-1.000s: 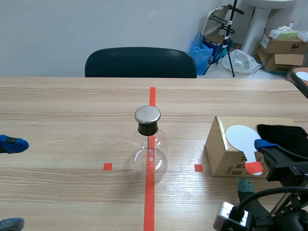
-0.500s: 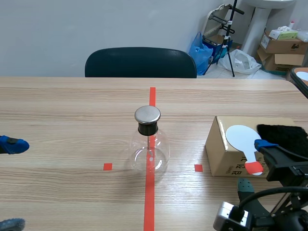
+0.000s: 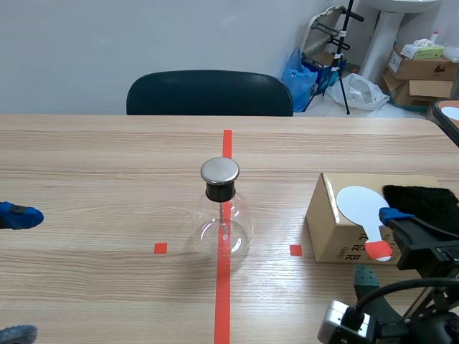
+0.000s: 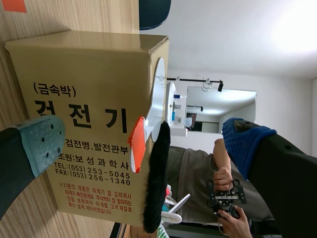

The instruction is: Do the electroscope experiment

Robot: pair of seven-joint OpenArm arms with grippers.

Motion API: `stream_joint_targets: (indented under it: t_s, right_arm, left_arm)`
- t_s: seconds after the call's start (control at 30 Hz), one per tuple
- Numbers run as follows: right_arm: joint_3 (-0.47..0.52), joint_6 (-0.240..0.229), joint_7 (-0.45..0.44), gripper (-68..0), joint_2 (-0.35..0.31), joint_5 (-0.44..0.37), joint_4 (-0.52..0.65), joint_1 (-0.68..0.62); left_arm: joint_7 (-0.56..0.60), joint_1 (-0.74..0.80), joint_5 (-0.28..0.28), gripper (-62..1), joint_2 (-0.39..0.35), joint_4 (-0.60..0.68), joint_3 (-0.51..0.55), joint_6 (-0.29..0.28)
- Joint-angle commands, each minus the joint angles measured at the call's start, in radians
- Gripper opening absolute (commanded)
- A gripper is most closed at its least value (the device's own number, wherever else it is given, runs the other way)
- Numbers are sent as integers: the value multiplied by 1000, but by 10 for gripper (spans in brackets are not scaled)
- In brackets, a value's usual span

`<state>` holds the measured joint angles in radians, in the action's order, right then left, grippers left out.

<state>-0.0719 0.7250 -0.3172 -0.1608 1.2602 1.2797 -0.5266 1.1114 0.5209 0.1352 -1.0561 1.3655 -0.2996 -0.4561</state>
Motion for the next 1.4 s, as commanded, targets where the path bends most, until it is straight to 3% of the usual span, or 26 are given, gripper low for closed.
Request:
stream_joint_targets:
  t_s: [0.0,1.37]
  right_arm:
    - [5,58,0,4,-8,-5,10,17]
    - [5,58,7,4,-14,-42,24,-16]
  left_arm:
    - [18,0,10,14,-6,18,3,-3]
    - [18,0,10,14,-6,18,3,-3]
